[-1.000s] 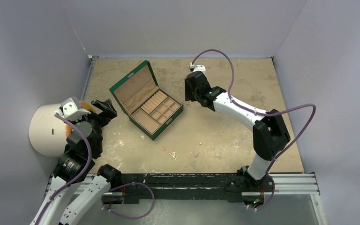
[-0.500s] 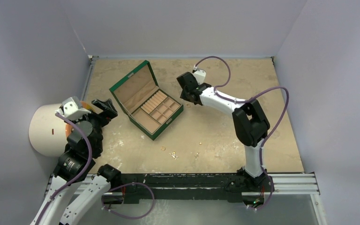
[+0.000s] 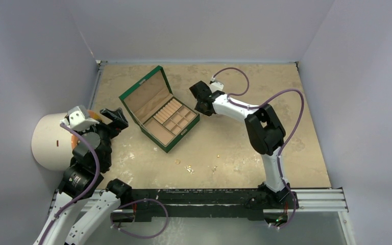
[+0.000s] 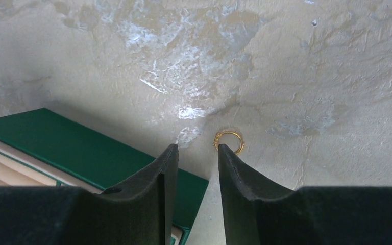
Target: Organize the mixed jewelry
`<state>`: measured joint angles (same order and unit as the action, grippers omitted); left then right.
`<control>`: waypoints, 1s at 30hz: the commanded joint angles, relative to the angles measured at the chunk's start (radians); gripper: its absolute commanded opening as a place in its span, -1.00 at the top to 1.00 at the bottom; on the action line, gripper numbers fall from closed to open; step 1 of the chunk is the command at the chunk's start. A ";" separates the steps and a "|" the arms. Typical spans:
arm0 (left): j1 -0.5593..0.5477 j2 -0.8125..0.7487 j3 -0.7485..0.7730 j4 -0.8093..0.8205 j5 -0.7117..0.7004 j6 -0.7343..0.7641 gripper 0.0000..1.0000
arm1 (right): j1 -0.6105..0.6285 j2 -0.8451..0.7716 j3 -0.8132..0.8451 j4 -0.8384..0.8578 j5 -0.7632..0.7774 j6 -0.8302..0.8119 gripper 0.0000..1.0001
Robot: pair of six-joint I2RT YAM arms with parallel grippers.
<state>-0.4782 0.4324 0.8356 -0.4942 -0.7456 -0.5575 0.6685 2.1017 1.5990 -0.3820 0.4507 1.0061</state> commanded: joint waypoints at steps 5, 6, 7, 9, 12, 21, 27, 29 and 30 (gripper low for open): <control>0.006 -0.005 -0.002 0.041 0.011 0.008 -0.81 | -0.014 0.012 0.036 -0.026 -0.009 0.064 0.27; 0.006 -0.005 -0.002 0.041 0.011 0.008 -0.81 | -0.016 0.014 0.035 -0.027 -0.010 0.068 0.27; 0.006 -0.004 -0.001 0.042 0.011 0.008 -0.81 | -0.016 0.016 0.035 -0.028 -0.013 0.070 0.27; 0.006 -0.004 -0.001 0.042 0.011 0.009 -0.81 | -0.018 0.022 0.033 -0.029 -0.020 0.073 0.29; 0.006 -0.001 -0.002 0.041 0.011 0.008 -0.81 | -0.022 0.028 0.033 -0.032 -0.025 0.076 0.30; 0.006 0.002 -0.001 0.041 0.011 0.008 -0.80 | -0.029 0.041 0.027 -0.037 -0.030 0.084 0.36; 0.006 0.005 0.000 0.042 0.011 0.008 -0.81 | -0.032 0.052 0.024 -0.041 -0.036 0.086 0.43; 0.006 0.006 0.000 0.042 0.012 0.009 -0.81 | -0.033 0.055 0.021 -0.042 -0.039 0.086 0.47; 0.006 0.006 0.000 0.041 0.011 0.008 -0.81 | -0.033 0.055 0.018 -0.042 -0.040 0.086 0.51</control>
<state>-0.4782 0.4328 0.8356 -0.4942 -0.7395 -0.5575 0.6407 2.1536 1.5997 -0.4026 0.4038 1.0672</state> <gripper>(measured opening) 0.901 0.270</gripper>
